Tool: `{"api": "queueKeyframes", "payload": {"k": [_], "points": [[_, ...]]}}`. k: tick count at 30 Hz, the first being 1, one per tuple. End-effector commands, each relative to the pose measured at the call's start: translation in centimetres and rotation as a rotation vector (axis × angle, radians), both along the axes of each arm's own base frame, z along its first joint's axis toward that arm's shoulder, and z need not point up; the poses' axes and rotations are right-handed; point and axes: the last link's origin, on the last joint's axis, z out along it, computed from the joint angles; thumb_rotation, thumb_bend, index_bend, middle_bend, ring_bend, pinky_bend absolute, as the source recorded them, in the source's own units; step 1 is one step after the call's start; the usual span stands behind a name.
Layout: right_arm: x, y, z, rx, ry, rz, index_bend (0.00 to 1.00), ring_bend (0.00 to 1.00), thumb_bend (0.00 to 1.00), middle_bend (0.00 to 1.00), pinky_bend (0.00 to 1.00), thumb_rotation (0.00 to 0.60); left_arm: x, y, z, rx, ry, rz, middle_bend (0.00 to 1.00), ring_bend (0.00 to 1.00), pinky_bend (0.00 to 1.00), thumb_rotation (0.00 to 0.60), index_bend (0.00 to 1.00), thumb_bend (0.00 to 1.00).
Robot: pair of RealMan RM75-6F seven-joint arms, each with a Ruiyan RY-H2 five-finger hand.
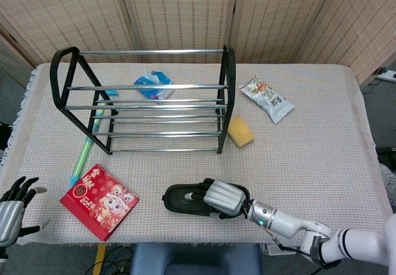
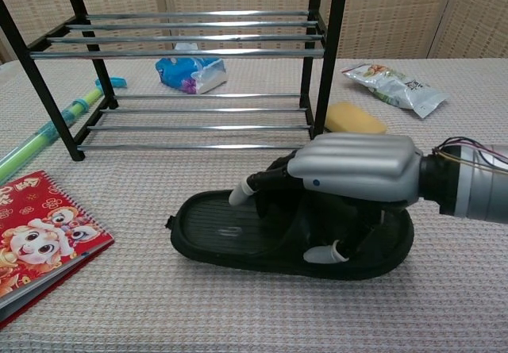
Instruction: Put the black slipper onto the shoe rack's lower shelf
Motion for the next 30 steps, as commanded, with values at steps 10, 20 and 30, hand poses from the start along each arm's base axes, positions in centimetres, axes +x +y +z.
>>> {"api": "queueKeyframes", "payload": {"k": [10, 20, 30], "points": [[0.5, -1.0, -0.5, 0.021, -0.022, 0.061, 0.0, 0.03, 0.04, 0.01, 0.03, 0.6, 0.1, -0.1, -0.1, -0.004, 0.011, 0.015, 0.18, 0.1, 0.26, 0.6, 0.33, 0.15], [-1.6, 0.5, 2.5, -0.04, -0.051, -0.026, 0.0, 0.0, 0.0, 0.0, 0.0, 0.6, 0.6, 0.1, -0.5, -0.023, 0.006, -0.003, 0.18, 0.1, 0.26, 0.6, 0.33, 0.15], [-3.4, 0.9, 1.9, -0.066, 0.011, -0.085, 0.0, 0.0, 0.01, 0.0, 0.0, 0.6, 1.1, 0.1, -0.6, -0.038, -0.019, -0.024, 0.18, 0.1, 0.26, 0.6, 0.33, 0.15]]}}
